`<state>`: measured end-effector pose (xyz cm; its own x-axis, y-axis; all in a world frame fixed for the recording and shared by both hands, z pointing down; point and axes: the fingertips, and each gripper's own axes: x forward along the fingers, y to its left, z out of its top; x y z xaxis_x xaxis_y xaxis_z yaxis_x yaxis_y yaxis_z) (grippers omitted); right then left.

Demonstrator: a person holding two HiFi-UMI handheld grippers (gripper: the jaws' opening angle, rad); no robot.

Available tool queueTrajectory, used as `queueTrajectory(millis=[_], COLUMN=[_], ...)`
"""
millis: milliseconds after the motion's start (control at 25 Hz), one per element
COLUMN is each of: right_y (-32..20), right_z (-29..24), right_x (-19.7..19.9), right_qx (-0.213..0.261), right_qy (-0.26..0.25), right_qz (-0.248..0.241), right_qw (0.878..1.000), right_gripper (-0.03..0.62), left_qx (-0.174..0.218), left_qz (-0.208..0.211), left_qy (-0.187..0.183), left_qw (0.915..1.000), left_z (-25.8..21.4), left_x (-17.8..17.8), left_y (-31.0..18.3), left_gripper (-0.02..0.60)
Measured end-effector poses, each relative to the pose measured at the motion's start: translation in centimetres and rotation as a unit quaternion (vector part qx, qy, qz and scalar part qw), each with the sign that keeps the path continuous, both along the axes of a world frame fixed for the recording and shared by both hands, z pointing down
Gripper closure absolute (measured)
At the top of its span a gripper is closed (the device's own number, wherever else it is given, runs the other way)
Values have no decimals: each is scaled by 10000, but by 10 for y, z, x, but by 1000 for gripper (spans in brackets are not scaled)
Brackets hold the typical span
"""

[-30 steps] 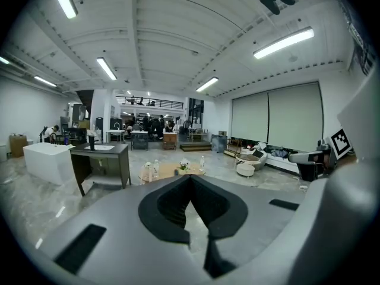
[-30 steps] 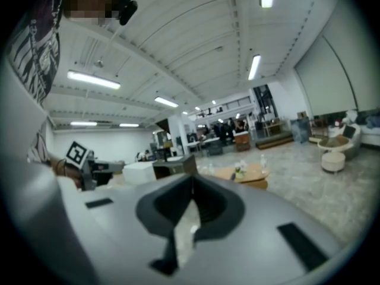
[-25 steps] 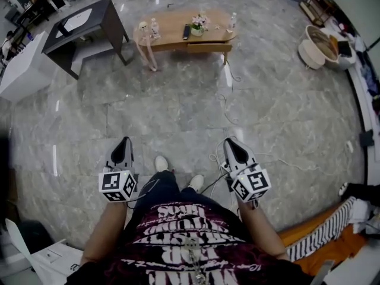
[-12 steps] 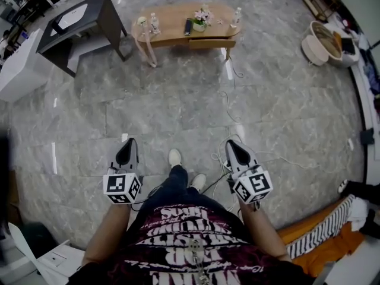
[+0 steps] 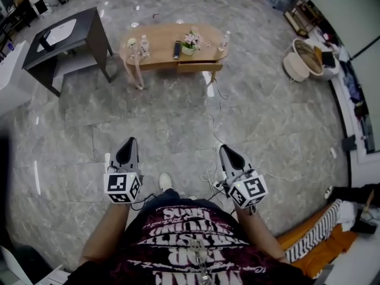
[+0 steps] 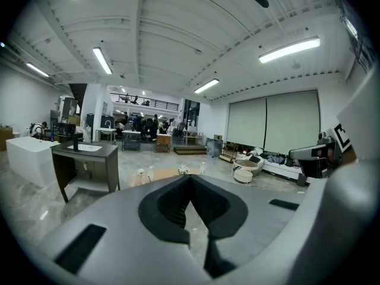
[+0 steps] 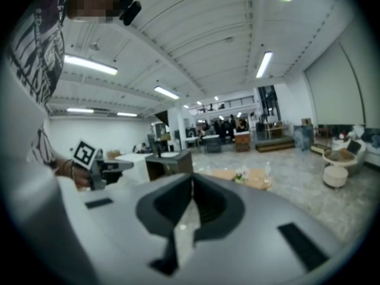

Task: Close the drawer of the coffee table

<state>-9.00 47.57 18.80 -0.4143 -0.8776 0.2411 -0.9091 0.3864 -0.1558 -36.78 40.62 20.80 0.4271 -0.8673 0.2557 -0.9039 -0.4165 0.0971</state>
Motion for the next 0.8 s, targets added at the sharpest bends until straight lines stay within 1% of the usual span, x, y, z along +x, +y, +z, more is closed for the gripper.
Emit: queueTrajectory(millis=[120, 200, 280, 440, 640, 800], right_y=[-15, -23, -28, -33, -51, -69], right_z=[-11, -16, -15, -12, -6, 6], right_x=[0, 4, 10, 20, 27, 43], right_qx=[138, 198, 154, 18, 62, -56], right_qy=[181, 298, 360, 313, 391, 249], right_qz=[150, 293, 414, 619, 570, 593], right_qw=[9996, 9989, 9984, 9976, 9976, 9979], right_gripper=[559, 559, 559, 559, 559, 559], left_qx=[169, 245, 208, 100, -10, 69], left_qz=[285, 442, 446, 430, 487, 359], left_qy=[212, 285, 296, 322, 319, 226], left_qw=[9992, 9983, 9984, 9985, 9983, 9991], left_z=[-4, -5, -1, 6, 18, 17], left_x=[3, 3, 1, 4, 19, 31], left_y=[-17, -30, -42, -61, -80, -97], left_gripper=[560, 560, 560, 560, 560, 561])
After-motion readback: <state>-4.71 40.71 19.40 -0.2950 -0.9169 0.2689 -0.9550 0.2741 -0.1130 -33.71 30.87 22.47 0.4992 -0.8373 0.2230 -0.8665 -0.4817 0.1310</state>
